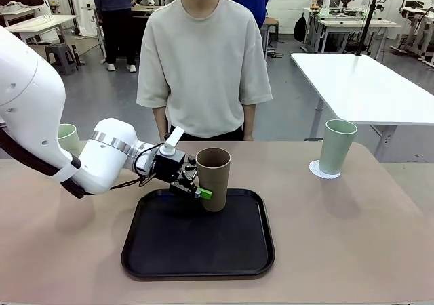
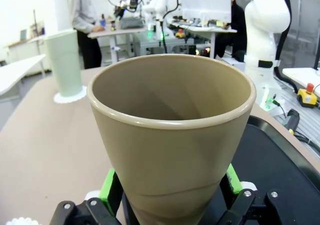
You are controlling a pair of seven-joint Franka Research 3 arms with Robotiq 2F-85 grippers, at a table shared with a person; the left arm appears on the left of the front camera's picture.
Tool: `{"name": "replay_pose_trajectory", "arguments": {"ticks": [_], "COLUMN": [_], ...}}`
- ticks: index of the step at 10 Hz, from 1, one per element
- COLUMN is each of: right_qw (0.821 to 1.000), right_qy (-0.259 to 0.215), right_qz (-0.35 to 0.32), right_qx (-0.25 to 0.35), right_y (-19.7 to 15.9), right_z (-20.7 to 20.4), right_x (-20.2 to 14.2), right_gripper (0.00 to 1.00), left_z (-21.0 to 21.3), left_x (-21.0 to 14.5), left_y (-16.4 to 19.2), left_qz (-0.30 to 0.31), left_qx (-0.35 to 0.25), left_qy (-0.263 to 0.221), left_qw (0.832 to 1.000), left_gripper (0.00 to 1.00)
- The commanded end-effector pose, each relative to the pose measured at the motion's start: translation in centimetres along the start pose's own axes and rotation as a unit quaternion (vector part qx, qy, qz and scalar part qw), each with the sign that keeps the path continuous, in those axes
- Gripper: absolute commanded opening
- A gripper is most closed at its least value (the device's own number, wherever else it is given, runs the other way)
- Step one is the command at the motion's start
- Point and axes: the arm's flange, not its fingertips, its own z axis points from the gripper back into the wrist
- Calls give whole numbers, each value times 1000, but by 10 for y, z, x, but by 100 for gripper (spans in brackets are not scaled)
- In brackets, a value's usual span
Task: Place coasters on the table and set cups on them.
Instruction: Take one Reusable plastic cup from the Flat Tray and place it on a coaster set by the human.
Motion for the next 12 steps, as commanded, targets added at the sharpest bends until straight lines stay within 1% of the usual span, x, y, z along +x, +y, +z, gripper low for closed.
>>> {"name": "replay_pose_trajectory", "arguments": {"ticks": [1, 2, 3, 4, 5, 6, 8, 9, 10, 12], "right_qw": [1000, 1000, 1000, 1000, 1000, 1000, 1000, 1000, 1000, 1000], "right_qy": [-4, -4, -4, -4, -4, -4, -4, -4, -4, -4], "right_qz": [2, 2, 2, 2, 2, 2, 2, 2, 2, 2], "right_qx": [-1, -1, -1, -1, -1, -1, -1, -1, -1, -1], "right_y": [0, 0, 0, 0, 0, 0, 0, 0, 0, 0], "right_z": [-1, -1, -1, -1, -1, -1, -1, -1, -1, -1], "right_x": [1, 1, 1, 1, 1, 1, 1, 1, 1, 1], "right_gripper": [100, 100, 100, 100, 100, 100, 100, 100, 100, 100], "left_z": [-2, 0, 0, 1, 0, 0, 3, 8, 18, 44], "left_x": [-3, -3, -3, -3, -4, -3, 2, 12, 29, 65], "left_y": [6, 5, 4, 5, 4, 5, 2, 2, 2, 10], "left_qz": [-13, -19, -18, -23, -21, -21, -28, -24, -25, -16], "left_qx": [-10, -14, -14, -13, -14, -16, -13, -13, -7, 19], "left_qy": [10, 5, 5, 13, 12, 13, 9, 16, 6, 2], "left_qw": [1000, 1000, 1000, 1000, 1000, 1000, 999, 999, 1000, 1000], "left_gripper": [100, 40, 40, 0, 35, 0, 0, 0, 0, 0]}}
